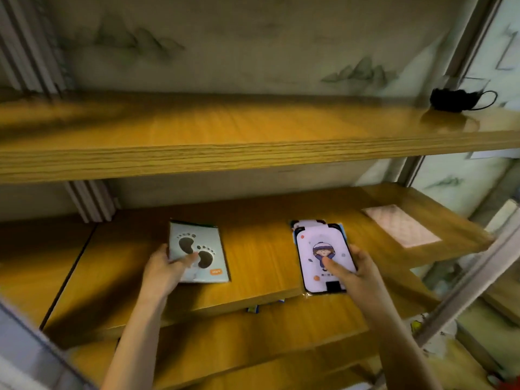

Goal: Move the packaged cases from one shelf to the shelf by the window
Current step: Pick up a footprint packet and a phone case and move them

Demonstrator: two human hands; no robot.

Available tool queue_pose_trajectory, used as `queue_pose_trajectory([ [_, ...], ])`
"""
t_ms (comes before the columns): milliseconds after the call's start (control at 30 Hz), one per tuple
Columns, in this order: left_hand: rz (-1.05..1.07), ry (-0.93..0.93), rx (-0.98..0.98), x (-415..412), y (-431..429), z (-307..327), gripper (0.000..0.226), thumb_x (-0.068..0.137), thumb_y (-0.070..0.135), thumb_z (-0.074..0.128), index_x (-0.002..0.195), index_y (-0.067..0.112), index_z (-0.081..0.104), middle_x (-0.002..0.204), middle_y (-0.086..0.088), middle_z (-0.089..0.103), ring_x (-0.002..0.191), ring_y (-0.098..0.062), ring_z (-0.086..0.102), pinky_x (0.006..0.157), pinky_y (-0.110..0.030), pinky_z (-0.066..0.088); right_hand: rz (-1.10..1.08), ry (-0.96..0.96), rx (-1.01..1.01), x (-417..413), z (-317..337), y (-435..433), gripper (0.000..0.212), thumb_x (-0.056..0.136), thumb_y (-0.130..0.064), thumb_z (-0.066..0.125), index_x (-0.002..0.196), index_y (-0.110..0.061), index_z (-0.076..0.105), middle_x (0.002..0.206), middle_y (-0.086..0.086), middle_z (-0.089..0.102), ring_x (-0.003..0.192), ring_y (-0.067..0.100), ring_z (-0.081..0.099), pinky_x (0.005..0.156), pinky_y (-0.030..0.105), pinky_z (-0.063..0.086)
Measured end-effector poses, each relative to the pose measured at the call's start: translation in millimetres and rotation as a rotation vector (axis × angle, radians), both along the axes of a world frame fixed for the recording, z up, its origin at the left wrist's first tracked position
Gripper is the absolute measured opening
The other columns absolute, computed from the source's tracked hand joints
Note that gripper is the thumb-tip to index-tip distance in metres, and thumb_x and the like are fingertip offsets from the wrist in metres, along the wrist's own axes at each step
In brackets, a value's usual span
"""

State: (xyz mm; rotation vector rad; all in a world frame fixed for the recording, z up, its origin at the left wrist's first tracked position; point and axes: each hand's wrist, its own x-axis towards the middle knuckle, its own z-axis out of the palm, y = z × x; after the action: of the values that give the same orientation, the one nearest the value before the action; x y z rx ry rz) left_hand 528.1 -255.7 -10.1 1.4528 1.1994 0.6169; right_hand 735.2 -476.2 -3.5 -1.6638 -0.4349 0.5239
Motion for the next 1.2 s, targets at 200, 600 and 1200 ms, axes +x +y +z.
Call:
queue_pose_trajectory([
  [200, 0.143, 0.606, 0.488, 16.9, -12.9, 3.6, 0.068, 0.078, 0.038, 0.066, 0.134, 0.01, 0.038, 0.131, -0.018, 0.05, 0.124, -0.039, 0.041, 0.102, -0.052, 0.036, 0.052, -0.035, -0.068, 50.8, 2.2, 18.1, 0.051, 0.08, -0.016, 0.069, 0.125, -0.013, 0.043, 0.113, 0.007, 0.064, 0.093, 0.018, 0.066, 0.069, 0.031, 0.056],
  [600, 0.001, 0.643, 0.737, 82.7, -83.2, 15.2, 0.054, 0.086, 0.04, 0.054, 0.132, 0.015, 0.045, 0.134, -0.006, 0.053, 0.126, -0.025, 0.044, 0.102, -0.039, 0.039, 0.341, -0.366, -0.533, 108.4, -11.1, 34.8, 0.066, 0.086, -0.033, 0.06, 0.14, -0.011, 0.029, 0.142, 0.011, 0.042, 0.135, 0.029, 0.033, 0.11, 0.045, 0.028],
  [1200, 0.418, 0.937, 0.634, -54.2, -172.0, 25.0, 0.045, 0.082, 0.044, 0.059, 0.118, 0.017, 0.057, 0.116, -0.003, 0.066, 0.109, -0.025, 0.057, 0.083, -0.036, 0.047, 1.23, -1.034, -0.1, -41.5, 46.1, 75.0, 0.038, 0.093, -0.038, 0.046, 0.13, -0.034, 0.044, 0.134, -0.01, 0.048, 0.119, 0.009, 0.047, 0.089, 0.023, 0.044],
])
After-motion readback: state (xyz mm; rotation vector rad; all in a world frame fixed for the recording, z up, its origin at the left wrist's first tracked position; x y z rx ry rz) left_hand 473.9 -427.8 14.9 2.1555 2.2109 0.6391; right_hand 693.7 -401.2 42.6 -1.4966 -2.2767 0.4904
